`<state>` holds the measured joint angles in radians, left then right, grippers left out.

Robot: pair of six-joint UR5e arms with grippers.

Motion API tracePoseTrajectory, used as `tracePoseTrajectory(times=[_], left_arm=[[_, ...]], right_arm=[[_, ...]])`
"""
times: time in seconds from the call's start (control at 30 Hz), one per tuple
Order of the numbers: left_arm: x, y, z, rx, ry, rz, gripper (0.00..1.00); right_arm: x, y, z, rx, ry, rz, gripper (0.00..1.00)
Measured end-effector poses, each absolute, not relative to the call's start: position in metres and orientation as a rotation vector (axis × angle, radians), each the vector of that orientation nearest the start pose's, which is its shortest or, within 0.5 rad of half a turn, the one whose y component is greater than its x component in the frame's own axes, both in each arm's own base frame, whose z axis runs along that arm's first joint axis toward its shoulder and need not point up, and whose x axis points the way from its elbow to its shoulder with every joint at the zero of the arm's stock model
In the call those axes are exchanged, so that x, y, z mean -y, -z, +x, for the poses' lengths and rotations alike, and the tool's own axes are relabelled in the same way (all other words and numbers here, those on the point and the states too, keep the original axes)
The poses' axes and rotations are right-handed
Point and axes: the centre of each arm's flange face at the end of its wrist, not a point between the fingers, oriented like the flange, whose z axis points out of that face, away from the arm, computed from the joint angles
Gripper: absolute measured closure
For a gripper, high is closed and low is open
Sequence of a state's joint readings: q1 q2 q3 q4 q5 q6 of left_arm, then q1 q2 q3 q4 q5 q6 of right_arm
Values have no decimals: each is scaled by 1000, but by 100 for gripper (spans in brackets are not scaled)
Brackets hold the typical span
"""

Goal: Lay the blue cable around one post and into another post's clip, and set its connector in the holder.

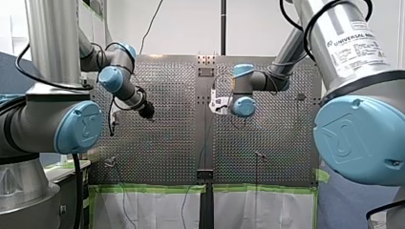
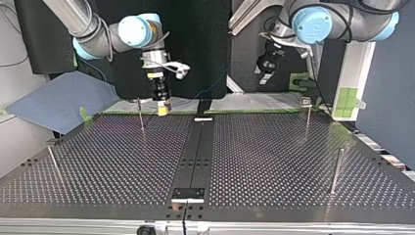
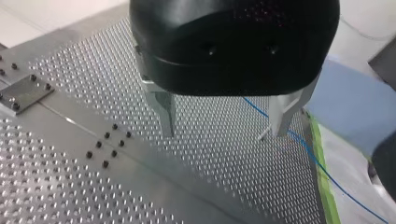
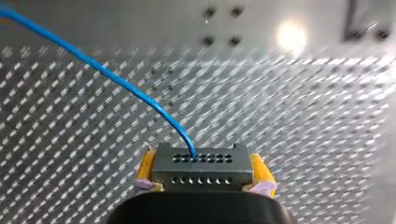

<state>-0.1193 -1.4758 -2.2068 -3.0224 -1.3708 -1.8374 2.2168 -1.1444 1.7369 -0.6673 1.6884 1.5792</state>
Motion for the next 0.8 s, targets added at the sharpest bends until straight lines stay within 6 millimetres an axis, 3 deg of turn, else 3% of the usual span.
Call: tracePoseTrajectory(times=[0.2,0.47,0.8], left_arm=[[213,-259,330,-1949,501,-34,0],[231,-257,334,-1887,551,-94,0],[245,-238,346,-1860,658,-155,0]], right_arm=[[402,-265,463,901,-1670,1518,100],[411,-269,451,962,-1674,1505,100],[409,-275,461,903,-1726,1515,100]])
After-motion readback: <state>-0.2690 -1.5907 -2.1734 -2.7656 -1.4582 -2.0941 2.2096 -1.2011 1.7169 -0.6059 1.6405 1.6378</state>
